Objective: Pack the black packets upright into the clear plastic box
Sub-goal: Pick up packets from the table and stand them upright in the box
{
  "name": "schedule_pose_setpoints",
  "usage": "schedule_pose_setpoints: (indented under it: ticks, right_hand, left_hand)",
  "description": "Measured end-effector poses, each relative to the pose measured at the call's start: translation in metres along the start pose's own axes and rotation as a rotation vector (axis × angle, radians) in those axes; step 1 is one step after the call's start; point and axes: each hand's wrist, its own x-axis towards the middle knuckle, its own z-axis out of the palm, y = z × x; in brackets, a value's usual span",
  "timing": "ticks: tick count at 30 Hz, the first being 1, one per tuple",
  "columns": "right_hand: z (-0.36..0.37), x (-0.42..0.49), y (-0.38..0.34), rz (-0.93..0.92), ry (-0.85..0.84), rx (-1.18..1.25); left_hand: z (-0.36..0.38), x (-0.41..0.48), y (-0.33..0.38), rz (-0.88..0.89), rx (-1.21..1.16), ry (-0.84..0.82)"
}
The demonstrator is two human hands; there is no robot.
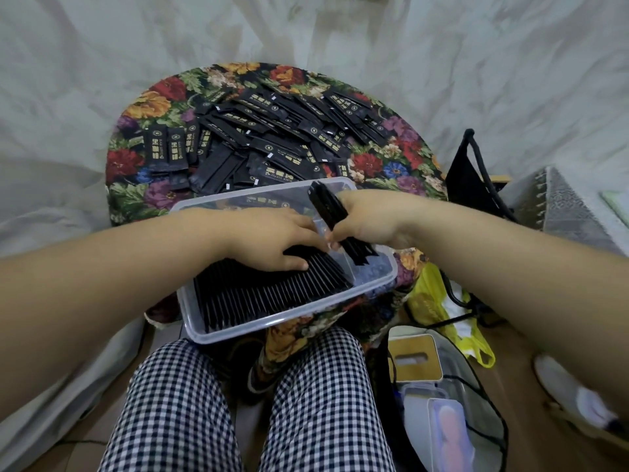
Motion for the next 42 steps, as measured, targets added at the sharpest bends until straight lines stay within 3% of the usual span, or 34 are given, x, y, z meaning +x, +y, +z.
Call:
schedule_pose_setpoints:
  ticks: [8, 15, 25, 42]
  right_hand:
    - [0.014, 0.009, -0.001, 0.133, -0.043, -0.28]
    - [0.012, 0.013, 0.0, 0.183, -0.084, -0.146]
    - [0.014, 0.005, -0.014, 0.154, -0.046, -0.517]
    - [0.008, 0.0, -0.019, 0.046, 0.005, -0.672]
  left_hand:
    - [0.0, -0.006, -0.003, 0.014, 0.042, -0.014]
    - [0.002, -0.007, -0.005, 0.003, -0.024, 0.026]
    - [0.002, -0.009, -0.006, -0.036, 0.037, 0.05]
    - [0.001, -0.009, -0.005, -0.047, 0.002, 0.056]
